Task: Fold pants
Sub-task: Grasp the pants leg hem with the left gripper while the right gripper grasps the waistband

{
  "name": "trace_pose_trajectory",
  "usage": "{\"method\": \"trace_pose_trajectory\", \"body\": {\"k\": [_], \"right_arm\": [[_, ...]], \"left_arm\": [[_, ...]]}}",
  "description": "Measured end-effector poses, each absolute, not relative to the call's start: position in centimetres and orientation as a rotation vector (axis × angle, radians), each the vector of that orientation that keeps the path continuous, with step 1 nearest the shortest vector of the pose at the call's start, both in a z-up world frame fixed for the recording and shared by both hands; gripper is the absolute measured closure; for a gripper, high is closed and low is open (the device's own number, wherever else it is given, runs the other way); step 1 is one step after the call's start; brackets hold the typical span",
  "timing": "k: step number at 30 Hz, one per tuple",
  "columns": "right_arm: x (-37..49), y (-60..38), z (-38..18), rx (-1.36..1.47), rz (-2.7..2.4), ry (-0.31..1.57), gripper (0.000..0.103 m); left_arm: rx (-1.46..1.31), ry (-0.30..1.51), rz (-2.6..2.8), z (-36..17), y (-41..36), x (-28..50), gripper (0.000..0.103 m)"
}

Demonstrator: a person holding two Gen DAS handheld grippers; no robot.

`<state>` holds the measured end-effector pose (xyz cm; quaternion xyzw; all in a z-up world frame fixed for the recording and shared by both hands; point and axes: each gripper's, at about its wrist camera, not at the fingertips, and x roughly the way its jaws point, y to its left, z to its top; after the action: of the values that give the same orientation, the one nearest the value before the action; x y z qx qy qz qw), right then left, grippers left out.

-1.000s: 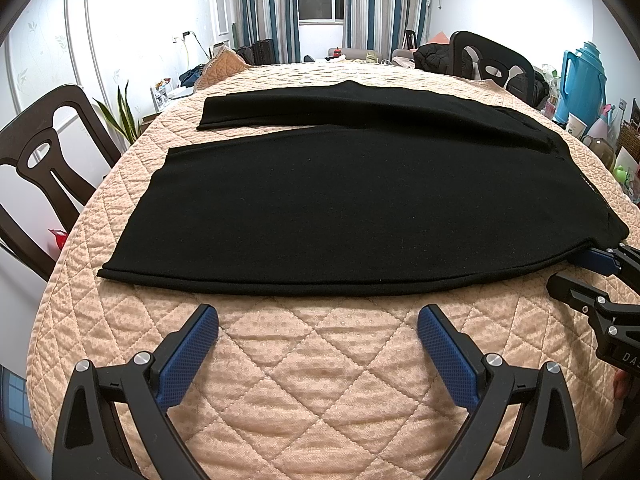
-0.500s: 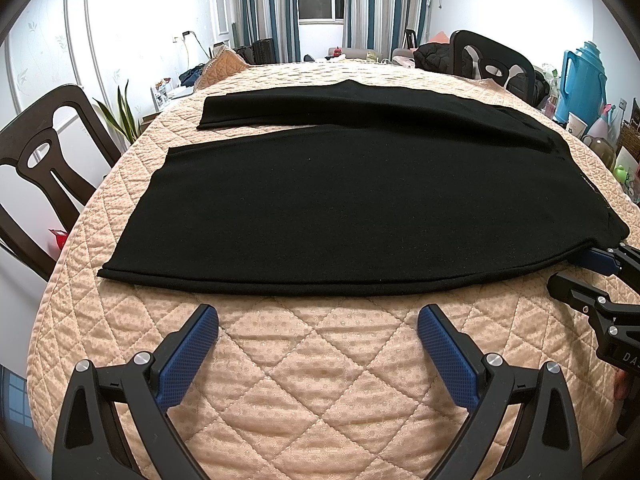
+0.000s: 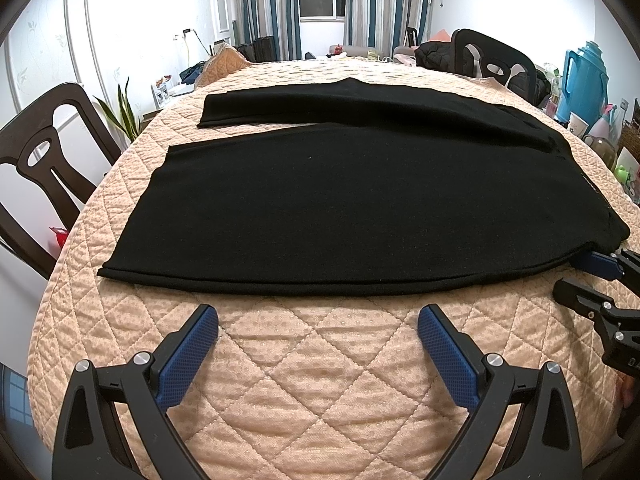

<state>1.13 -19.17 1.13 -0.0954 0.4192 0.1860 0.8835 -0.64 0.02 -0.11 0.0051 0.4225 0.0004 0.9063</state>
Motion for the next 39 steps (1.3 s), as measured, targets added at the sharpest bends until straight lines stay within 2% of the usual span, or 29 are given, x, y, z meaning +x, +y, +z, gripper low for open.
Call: {"method": "trace_pose_trajectory", "body": {"k": [15,26,32,35,39], "right_arm": [[-0.5,-25.2,2.0,-0.022,0.284,0.88,0.051],[-0.8,-36.4,2.4,0.384,0.087,0.828,0.051],[0.5,-39.8,2.5,0.525,-0.011,0.763,0.051],[1.3,-40.7,2.5,0.572,-0.044,0.75,0.051],[2.2,-41.1,2.6,0.594,-0.085,0.732,0.051]], "left_arm": [[-0.017,0.884,-0.021,0.0,1.0,-0.6,0.002],[-0.339,0.844,-0.035,1.1,6.2,-0.6,0.002],[-0.415,0.832,-0.004,1.2,7.5,0.6,0.002],[-0.39,0.834,0.038,1.0,7.2,1.5,0.009],[-0.319,0.831,0.121,1.2,6.7,2.2,0.029]]}}
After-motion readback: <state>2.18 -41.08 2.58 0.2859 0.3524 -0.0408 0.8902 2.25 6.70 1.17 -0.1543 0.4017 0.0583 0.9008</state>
